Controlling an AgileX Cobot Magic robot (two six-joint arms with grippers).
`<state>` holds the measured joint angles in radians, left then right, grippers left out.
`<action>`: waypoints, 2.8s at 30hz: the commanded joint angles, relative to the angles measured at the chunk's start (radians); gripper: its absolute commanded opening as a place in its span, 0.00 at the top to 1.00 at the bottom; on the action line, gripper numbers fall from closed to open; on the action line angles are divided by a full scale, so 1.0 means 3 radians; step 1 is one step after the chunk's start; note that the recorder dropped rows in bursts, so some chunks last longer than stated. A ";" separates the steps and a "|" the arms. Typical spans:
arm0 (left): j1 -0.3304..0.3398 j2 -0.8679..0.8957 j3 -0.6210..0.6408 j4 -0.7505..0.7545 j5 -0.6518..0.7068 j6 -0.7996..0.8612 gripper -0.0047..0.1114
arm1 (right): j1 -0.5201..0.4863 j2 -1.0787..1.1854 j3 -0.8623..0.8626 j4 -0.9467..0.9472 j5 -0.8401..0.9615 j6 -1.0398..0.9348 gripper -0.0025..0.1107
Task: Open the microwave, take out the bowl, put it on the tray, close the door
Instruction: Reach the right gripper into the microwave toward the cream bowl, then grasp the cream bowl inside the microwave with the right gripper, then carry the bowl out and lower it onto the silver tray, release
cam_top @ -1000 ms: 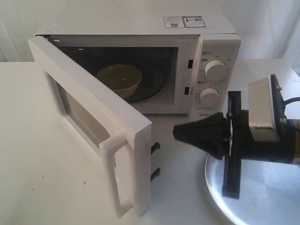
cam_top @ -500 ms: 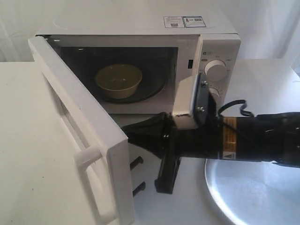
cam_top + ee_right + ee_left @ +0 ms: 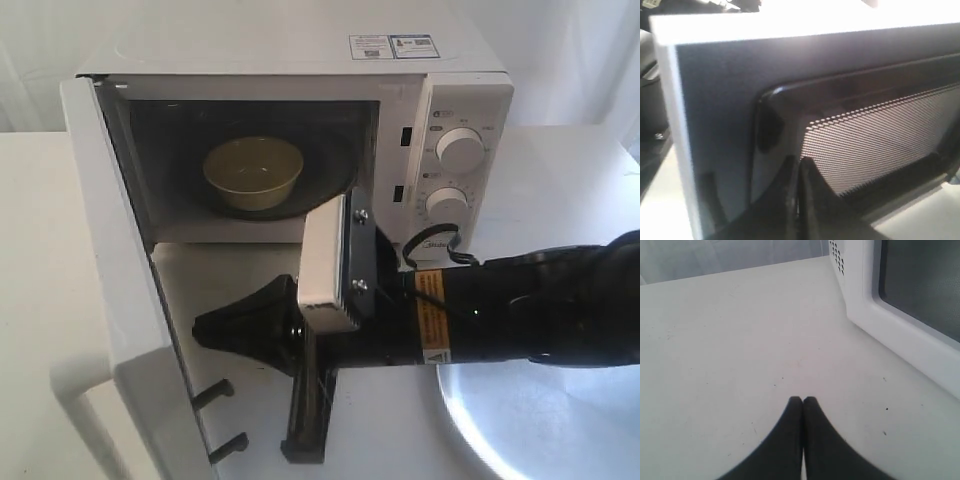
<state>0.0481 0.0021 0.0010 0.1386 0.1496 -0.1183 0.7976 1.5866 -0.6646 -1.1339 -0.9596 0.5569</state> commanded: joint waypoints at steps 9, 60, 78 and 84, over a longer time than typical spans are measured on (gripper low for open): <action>-0.0003 -0.0007 -0.0003 -0.0012 -0.0002 -0.0022 0.96 | 0.0095 0.0452 -0.1005 0.0454 0.2037 -0.0668 0.82; -0.0003 -0.0007 -0.0003 -0.0012 -0.0002 -0.0022 0.96 | 0.0095 0.1829 -0.2808 0.0438 0.2981 -0.1794 0.57; -0.0003 -0.0007 -0.0003 -0.0012 -0.0002 -0.0022 0.96 | 0.0095 0.2230 -0.3153 0.0423 0.3237 -0.1856 0.60; -0.0003 -0.0007 -0.0003 -0.0012 -0.0002 -0.0022 0.96 | 0.0095 0.2238 -0.3177 0.0464 0.3369 -0.1834 0.98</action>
<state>0.0481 0.0021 0.0010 0.1386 0.1496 -0.1183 0.8263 2.2575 -1.6121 -1.0033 0.0342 0.0063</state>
